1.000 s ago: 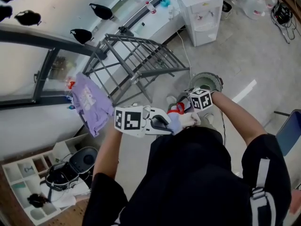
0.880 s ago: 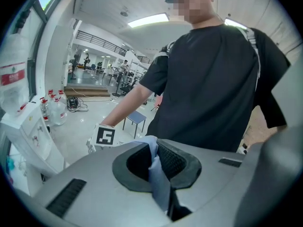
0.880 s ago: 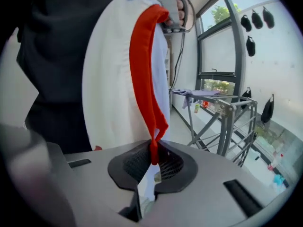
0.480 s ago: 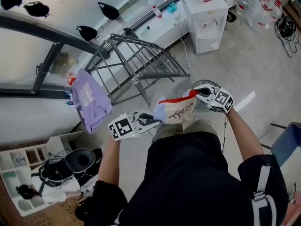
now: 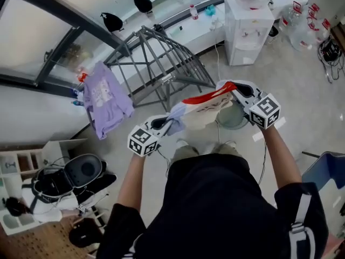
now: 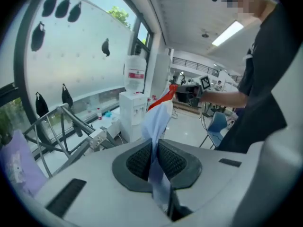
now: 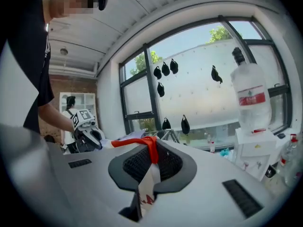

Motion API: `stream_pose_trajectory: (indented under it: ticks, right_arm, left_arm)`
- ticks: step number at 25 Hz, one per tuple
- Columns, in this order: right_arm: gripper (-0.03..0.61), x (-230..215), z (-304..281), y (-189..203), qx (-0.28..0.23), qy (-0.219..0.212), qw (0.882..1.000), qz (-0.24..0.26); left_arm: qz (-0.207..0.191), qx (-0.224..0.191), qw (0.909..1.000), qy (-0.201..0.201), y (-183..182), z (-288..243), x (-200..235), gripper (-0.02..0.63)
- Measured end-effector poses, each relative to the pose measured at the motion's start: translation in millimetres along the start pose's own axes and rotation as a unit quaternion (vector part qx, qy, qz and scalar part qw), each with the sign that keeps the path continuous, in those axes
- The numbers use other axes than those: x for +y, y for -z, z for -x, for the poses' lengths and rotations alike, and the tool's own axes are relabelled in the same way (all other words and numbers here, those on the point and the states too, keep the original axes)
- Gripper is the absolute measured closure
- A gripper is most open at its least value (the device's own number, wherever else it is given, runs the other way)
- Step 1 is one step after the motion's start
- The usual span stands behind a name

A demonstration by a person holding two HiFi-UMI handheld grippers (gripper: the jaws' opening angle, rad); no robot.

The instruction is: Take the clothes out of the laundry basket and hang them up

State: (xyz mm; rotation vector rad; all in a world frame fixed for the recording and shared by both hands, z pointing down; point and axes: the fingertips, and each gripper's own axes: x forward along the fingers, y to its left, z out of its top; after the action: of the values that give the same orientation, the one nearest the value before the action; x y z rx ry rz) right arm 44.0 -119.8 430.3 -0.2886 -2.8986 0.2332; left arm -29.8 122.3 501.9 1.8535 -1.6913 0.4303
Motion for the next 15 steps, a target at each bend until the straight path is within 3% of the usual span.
stream_pose_trajectory:
  ticks: [3,8,15]
  right_arm:
    - [0.568,11,-5,-44,-0.029,0.034,0.999,-0.008]
    - [0.568,30,-26,-99,-0.071,0.067,0.995,-0.019]
    - [0.568,72,-105,-152,-0.079,0.038,0.996,-0.007]
  left_arm:
    - [0.012,-0.057,0.9981,-0.019,-28,26,15,0.594]
    - [-0.034,-0.106,0.9928,-0.045,-69,72,37,0.594]
    - [-0.044,-0.170,0.9811,-0.081,-90,150,105,0.594]
